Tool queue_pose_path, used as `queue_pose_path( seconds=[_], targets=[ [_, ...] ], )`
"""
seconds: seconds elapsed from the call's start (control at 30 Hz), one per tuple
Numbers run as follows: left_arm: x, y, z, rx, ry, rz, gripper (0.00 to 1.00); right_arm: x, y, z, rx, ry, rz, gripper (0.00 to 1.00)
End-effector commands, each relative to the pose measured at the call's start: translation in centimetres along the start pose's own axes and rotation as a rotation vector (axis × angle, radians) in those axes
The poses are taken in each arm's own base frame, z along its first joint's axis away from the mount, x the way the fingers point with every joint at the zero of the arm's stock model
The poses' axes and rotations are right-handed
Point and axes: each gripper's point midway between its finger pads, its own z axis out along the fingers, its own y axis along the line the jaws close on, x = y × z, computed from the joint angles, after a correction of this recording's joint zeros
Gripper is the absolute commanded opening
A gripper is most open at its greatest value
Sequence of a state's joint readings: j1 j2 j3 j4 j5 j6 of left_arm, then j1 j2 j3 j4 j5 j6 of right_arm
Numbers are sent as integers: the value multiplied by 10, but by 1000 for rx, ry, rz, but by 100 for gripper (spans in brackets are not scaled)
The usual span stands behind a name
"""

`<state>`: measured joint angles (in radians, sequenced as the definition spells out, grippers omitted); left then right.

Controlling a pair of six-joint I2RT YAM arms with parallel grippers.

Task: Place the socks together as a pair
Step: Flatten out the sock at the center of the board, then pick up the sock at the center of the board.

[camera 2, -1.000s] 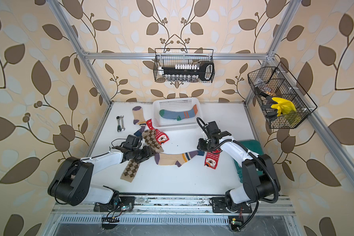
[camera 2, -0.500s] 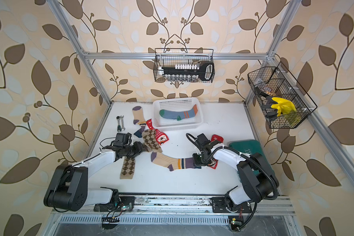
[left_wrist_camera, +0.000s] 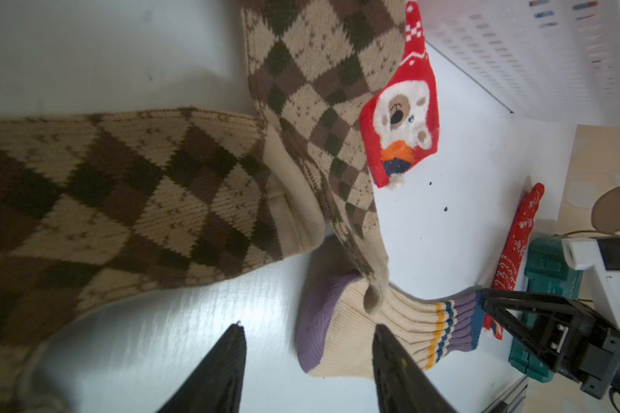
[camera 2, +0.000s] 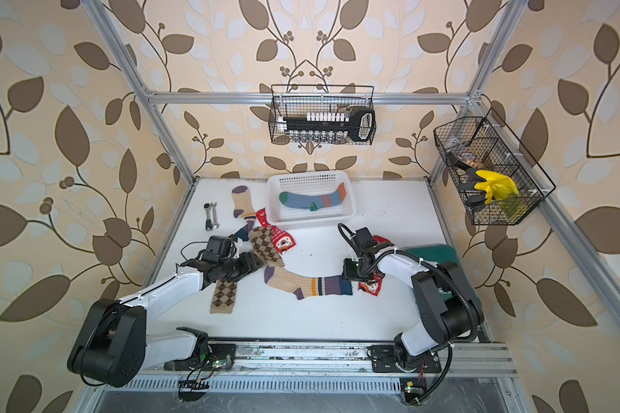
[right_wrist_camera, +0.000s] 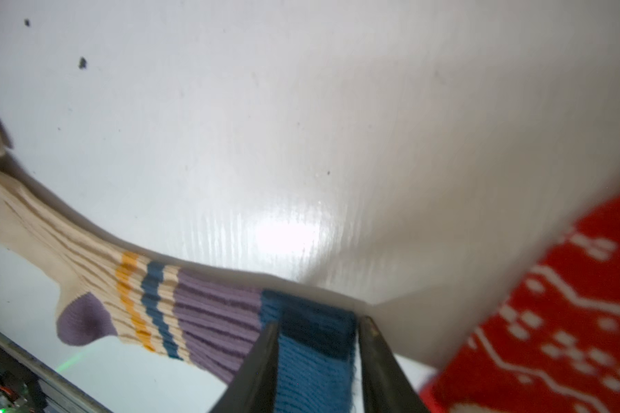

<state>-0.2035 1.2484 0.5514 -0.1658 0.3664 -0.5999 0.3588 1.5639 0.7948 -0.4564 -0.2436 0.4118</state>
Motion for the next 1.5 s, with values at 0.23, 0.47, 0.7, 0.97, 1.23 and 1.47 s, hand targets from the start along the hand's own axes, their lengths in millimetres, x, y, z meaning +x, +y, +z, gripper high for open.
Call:
queue_pose_path(
  seconds=[0.23, 0.47, 0.7, 0.97, 1.23, 1.47],
  targets=[
    [-7, -7, -6, 4, -25, 45, 58, -36, -10, -2, -31, -47, 51, 0],
    [-36, -18, -5, -29, -83, 56, 58, -62, -25, -29, -34, -167, 106, 0],
    [-81, -5, 16, -159, -131, 42, 58, -61, -20, -45, -53, -211, 89, 20],
    [-117, 12, 29, -280, -136, 46, 57, -60, -7, -55, -120, -229, 75, 25],
    [-127, 28, 47, -295, -72, 19, 51, -61, 0, -54, -162, -222, 67, 25],
    [-126, 23, 54, -263, -38, 27, 23, -61, 3, -53, -180, -218, 65, 25]
  ],
)
